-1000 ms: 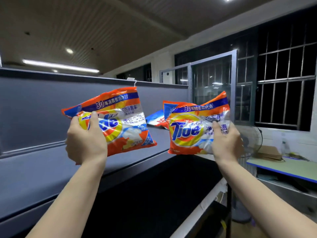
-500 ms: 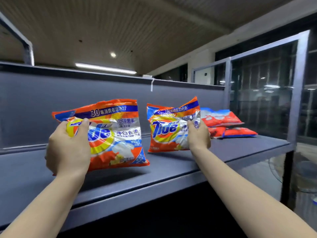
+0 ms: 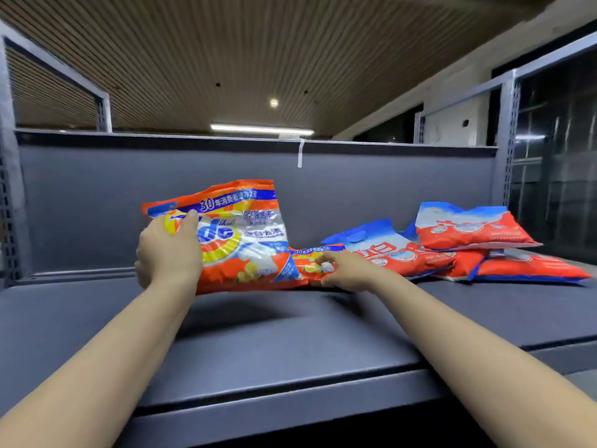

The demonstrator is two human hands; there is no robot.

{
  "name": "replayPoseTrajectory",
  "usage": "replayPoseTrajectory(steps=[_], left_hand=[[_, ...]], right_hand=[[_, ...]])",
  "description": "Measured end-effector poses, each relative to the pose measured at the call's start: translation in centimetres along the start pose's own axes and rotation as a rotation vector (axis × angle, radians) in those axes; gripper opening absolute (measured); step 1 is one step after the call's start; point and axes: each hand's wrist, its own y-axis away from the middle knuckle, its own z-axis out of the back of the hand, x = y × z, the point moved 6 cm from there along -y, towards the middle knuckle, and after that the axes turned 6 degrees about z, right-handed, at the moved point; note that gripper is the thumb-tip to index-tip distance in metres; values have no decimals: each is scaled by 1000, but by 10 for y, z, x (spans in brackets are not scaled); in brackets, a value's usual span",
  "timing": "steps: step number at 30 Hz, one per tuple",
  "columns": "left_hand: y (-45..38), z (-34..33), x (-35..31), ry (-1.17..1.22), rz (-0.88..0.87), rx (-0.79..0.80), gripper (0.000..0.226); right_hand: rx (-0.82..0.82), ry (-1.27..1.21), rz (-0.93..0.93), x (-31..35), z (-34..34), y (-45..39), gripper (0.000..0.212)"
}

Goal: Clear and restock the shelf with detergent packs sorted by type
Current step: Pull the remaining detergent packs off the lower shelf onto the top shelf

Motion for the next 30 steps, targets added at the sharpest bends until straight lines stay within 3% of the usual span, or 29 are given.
replayPoseTrajectory(steps=[8, 11, 13, 15, 18, 22, 27, 30], left_hand=[[4, -113, -34, 73, 162, 102, 55], [11, -158, -15, -236, 138, 289, 88], [18, -176, 2, -570, 6, 409, 102], [25, -186, 12, -796, -137, 553, 91], [27, -183, 20, -861, -202, 624, 77], [29, -164, 19, -831, -216, 596, 72], [28, -119, 7, -856, -264, 458, 34], [32, -88, 0, -847, -329, 425, 31]], right_hand=[[45, -107, 11, -36, 9, 21, 49], [50, -114, 25, -42, 9, 25, 54], [47, -100, 37, -41, 8, 27, 55], [42, -90, 51, -38, 7, 28, 56], [46, -94, 60, -33, 6, 29, 57], [31, -111, 51, -32, 5, 29, 55], [-50, -104, 81, -22, 7, 35, 54], [-104, -115, 107, -8, 12, 43, 54]])
